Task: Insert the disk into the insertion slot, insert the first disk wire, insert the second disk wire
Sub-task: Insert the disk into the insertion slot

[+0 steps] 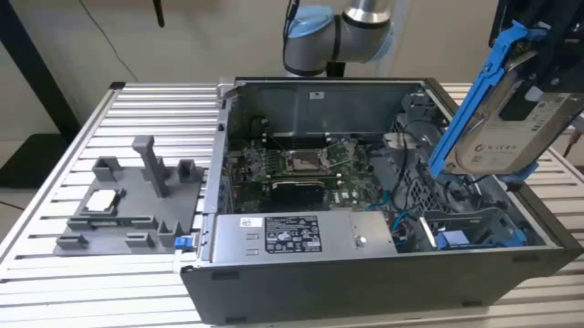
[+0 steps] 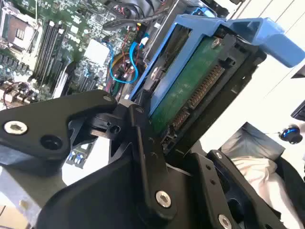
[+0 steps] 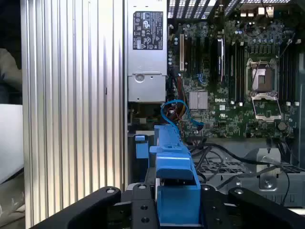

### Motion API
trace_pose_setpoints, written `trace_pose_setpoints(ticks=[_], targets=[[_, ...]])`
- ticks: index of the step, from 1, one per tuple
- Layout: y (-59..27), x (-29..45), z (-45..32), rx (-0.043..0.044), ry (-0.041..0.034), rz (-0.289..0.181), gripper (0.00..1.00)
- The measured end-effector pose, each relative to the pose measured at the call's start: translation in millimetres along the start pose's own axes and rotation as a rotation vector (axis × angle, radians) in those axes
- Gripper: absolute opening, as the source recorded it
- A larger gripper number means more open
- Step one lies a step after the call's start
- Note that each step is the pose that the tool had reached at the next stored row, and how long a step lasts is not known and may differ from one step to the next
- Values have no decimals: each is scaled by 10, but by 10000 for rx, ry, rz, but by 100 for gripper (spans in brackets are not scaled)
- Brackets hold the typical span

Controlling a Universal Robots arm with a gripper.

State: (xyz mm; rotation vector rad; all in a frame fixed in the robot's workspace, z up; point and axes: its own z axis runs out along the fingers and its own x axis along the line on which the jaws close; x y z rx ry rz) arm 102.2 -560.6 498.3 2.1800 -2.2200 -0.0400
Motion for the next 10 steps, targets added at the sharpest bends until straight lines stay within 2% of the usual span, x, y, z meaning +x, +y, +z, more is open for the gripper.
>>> trace_pose_setpoints(ticks=[10], targets=[[-1, 0, 19, 0, 0, 0, 33]])
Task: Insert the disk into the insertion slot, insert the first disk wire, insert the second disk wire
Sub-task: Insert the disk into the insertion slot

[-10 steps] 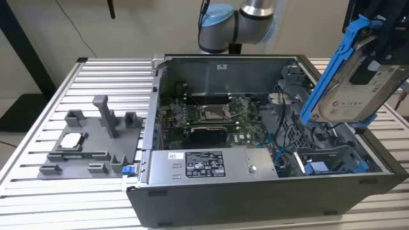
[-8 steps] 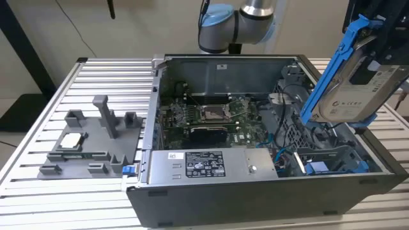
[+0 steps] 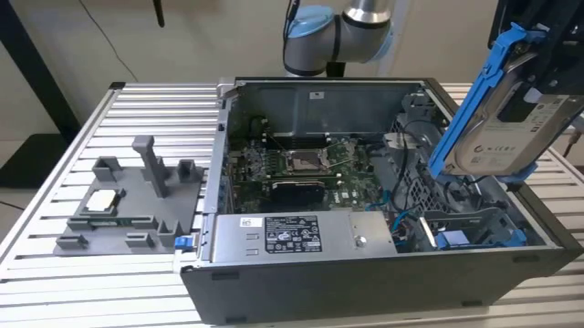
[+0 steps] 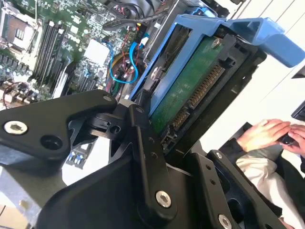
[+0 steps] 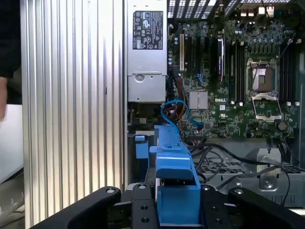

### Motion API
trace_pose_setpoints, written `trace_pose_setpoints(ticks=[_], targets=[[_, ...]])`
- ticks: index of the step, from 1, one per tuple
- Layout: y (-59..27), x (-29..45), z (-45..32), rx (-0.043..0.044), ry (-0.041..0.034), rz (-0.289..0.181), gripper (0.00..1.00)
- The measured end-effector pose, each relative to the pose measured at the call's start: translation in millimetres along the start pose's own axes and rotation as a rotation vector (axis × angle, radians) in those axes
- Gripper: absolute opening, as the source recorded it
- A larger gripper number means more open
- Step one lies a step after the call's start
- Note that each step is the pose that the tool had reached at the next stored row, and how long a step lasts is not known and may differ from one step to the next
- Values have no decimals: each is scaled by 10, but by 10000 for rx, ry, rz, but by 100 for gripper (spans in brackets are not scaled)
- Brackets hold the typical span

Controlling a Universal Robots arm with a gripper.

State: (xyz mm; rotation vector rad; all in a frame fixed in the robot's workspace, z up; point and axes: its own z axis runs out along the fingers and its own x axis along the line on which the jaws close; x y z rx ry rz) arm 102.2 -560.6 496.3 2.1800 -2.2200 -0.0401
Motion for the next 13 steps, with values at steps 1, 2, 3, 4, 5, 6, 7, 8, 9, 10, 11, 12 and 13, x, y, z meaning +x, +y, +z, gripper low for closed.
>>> trace_pose_setpoints(ticks=[1, 2, 3, 4, 5, 6, 7, 8, 9, 10, 11, 12, 13], targets=[[0, 0, 4, 0, 0, 0, 33], [0, 0, 7, 0, 1, 0, 33], [-1, 0, 11, 0, 1, 0, 33], [-1, 0, 15, 1, 0, 0, 33], [-1, 0, 19, 0, 0, 0, 33], [-1, 0, 22, 0, 1, 0, 33], [-1, 0, 26, 0, 1, 0, 33], [-1, 0, 30, 0, 0, 0, 33], [-1, 0, 34, 0, 0, 0, 33], [-2, 0, 38, 1, 0, 0, 33], [-2, 0, 42, 0, 0, 0, 33], [-2, 0, 47, 0, 0, -1, 33], [-2, 0, 52, 0, 0, 0, 33]])
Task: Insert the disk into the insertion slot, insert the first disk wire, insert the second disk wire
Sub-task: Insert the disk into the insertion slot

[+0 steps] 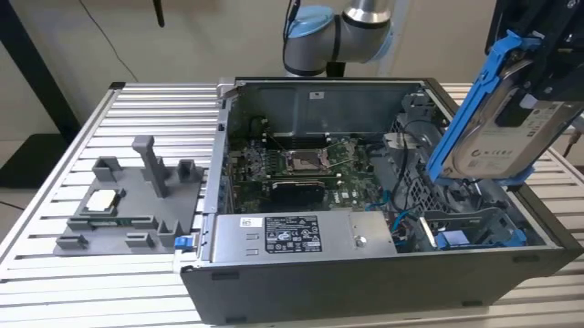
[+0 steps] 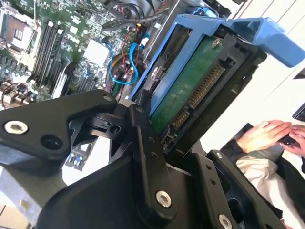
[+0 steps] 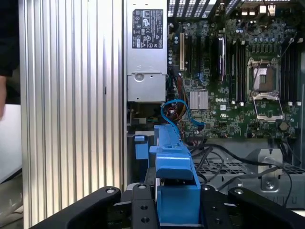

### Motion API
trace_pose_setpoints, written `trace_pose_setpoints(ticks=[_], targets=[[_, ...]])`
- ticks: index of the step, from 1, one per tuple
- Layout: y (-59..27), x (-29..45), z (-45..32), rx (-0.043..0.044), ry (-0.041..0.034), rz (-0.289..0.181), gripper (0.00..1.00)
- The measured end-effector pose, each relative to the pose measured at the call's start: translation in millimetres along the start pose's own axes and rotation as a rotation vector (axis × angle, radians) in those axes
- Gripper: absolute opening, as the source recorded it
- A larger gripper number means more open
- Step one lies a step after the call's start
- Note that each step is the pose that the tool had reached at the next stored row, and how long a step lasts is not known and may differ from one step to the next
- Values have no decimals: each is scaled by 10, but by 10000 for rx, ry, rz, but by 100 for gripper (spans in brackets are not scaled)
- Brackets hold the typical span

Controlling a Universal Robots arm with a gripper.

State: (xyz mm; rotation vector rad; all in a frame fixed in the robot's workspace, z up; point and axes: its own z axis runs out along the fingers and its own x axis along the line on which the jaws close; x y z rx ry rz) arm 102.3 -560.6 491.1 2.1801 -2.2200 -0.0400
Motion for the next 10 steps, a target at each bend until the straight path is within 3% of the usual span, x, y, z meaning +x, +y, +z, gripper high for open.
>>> trace_pose_setpoints(ticks=[10], targets=[[-8, -1, 65, 0, 2, 1, 33]])
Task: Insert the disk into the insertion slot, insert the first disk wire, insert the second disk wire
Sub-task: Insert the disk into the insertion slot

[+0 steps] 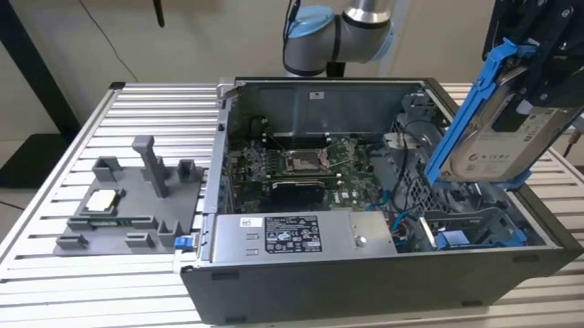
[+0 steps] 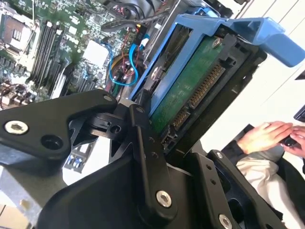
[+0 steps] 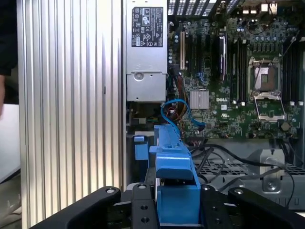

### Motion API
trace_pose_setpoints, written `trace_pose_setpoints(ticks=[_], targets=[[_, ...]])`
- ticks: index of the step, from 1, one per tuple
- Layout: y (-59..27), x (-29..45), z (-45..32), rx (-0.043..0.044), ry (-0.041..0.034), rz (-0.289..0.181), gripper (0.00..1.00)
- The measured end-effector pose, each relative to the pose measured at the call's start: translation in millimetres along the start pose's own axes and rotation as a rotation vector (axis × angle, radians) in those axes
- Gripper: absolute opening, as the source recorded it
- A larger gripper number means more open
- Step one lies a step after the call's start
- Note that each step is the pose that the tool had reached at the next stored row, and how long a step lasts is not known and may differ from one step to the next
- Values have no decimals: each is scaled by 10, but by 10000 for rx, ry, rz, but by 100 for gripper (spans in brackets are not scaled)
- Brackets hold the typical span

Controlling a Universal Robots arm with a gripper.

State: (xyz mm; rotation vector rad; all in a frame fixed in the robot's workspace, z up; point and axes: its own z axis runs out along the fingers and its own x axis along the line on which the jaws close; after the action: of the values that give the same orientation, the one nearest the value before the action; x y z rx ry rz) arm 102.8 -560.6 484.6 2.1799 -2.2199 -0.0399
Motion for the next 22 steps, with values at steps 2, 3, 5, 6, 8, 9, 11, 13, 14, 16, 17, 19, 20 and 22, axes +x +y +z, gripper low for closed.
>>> trace_pose_setpoints(ticks=[2, 3, 5, 6, 8, 9, 11, 13, 14, 16, 17, 19, 20, 22], targets=[[-4, 0, 13, 0, 0, 0, 33], [-6, 0, 21, 0, -2, 0, 33], [-10, 0, 35, 0, -1, 0, 33], [-11, 0, 42, 0, -1, 1, 33], [-16, 0, 56, 0, -1, 0, 33], [-17, 0, 63, 0, -2, 0, 33], [-21, 0, 75, 0, -1, 0, 33], [-25, 0, 88, 0, -2, 0, 33], [-27, 0, 95, 0, -1, 0, 33], [-30, 0, 106, 0, -1, 0, 33], [-31, 0, 112, 0, -1, 0, 33], [-34, 0, 124, 0, -1, 0, 33], [-35, -1, 130, 0, -2, 0, 33], [-39, -1, 143, 0, -1, 0, 33]])
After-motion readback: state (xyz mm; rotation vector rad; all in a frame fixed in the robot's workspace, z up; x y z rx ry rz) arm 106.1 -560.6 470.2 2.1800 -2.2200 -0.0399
